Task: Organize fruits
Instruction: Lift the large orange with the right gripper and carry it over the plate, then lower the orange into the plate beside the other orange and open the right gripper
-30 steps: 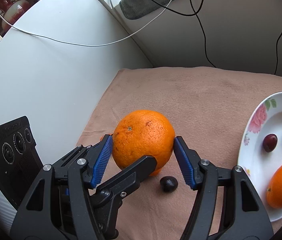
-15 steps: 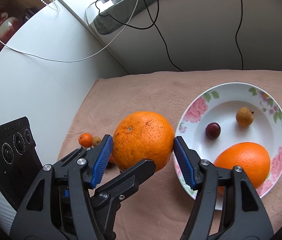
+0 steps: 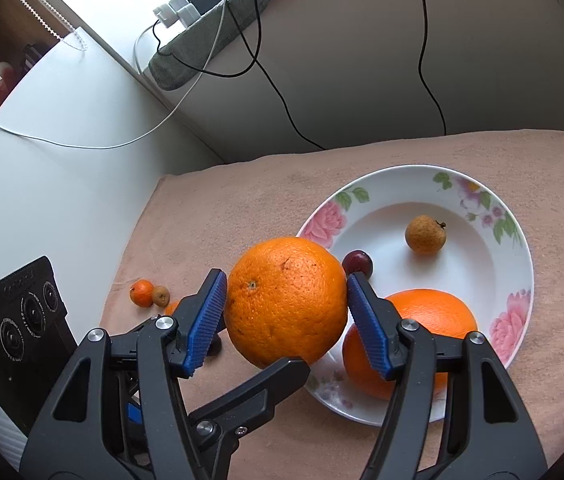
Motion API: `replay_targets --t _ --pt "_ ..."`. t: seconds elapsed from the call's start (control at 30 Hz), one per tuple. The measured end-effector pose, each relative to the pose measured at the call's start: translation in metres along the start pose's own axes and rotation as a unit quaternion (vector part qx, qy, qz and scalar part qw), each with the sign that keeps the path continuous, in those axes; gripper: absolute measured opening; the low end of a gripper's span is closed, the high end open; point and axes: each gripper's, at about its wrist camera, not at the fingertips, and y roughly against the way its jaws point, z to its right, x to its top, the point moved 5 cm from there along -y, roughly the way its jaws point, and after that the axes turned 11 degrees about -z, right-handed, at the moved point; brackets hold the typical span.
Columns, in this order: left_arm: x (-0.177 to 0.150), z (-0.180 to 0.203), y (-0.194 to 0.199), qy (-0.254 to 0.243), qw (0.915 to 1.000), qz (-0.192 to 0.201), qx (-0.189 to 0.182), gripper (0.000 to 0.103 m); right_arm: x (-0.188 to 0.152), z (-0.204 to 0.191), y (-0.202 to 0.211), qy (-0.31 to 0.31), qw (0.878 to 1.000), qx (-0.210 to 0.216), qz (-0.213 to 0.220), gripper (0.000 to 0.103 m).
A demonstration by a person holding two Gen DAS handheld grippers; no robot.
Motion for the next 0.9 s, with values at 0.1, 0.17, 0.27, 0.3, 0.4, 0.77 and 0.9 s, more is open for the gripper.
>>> replay_targets --t 0.1,0.17,0.27,0.3,0.4,0.77,0.9 --pt "0.001 0.0 -0.005 0.002 1.0 -0.005 0.001 0.07 0.002 0.004 0.002 -0.005 1.0 0.008 0.002 0.066" --pt "0.002 -0.001 -0.009 0.006 0.9999 -0.009 -0.001 0.07 0.003 0.004 0.002 -0.006 1.0 0.009 0.003 0.066" --pt "0.004 -0.001 -0.015 0.007 0.9999 -0.014 0.001 0.07 0.002 0.005 0.003 -0.007 1.0 0.009 0.004 0.066" --pt "0.005 -0.002 -0.016 0.007 0.9999 -0.016 0.002 0.07 0.002 0.004 0.003 -0.007 1.0 0.009 0.005 0.066" --pt "0.007 -0.002 -0.02 0.009 0.9998 -0.019 0.003 0.07 0.003 0.005 0.004 -0.011 1.0 0.014 0.007 0.066" --pt "0.019 0.009 -0.004 -0.024 0.9995 0.012 0.02 0.068 0.009 0.0 0.02 0.006 0.999 0.003 0.031 0.066" --pt "0.019 0.012 0.005 -0.03 0.9991 0.021 0.021 0.068 0.009 0.0 0.026 0.005 0.999 0.003 0.041 0.066"
